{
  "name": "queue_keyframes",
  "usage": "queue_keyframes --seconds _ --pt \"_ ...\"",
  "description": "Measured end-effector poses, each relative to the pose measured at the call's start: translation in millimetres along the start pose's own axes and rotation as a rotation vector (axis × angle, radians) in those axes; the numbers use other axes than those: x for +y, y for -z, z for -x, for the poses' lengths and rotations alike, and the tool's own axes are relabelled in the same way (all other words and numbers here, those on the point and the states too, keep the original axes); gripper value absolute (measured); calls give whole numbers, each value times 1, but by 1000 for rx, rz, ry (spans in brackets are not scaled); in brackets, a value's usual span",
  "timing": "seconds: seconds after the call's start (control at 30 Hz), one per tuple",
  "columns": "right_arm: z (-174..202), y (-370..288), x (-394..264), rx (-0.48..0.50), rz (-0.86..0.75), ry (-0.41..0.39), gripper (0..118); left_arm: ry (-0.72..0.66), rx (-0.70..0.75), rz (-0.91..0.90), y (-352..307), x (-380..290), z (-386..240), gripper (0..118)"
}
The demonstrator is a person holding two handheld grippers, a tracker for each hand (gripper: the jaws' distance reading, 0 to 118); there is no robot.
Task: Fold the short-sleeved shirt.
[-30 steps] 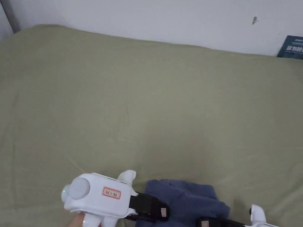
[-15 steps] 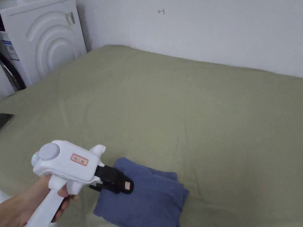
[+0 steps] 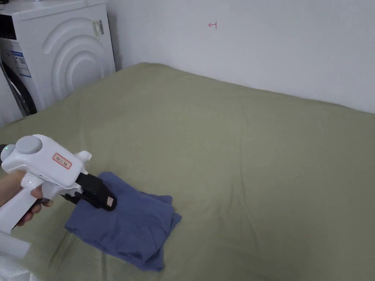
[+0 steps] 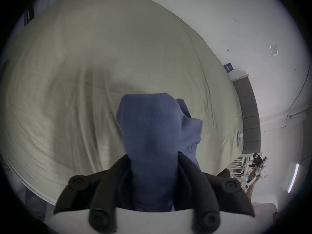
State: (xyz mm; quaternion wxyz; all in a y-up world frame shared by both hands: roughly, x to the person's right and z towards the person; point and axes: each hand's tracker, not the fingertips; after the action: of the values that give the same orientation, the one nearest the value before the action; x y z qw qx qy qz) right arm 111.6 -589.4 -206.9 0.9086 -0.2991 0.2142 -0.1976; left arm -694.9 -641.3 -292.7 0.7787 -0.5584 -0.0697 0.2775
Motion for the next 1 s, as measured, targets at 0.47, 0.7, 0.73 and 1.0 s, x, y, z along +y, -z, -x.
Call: queue_keyframes --seconds 0.47,0.7,0.73,1.0 --pt "2 -11 4 81 -32 -36 0 21 209 -318 -74 -60 -46 91" --pt "19 -24 12 10 -99 -154 0 127 295 -514 -55 -112 -145 0" --pt "22 -25 13 -16 -118 -152 0 179 351 -535 -44 -121 -171 0" --pt "62 -13 17 -325 -323 -370 0 409 278 -904 26 -197 -347 0"
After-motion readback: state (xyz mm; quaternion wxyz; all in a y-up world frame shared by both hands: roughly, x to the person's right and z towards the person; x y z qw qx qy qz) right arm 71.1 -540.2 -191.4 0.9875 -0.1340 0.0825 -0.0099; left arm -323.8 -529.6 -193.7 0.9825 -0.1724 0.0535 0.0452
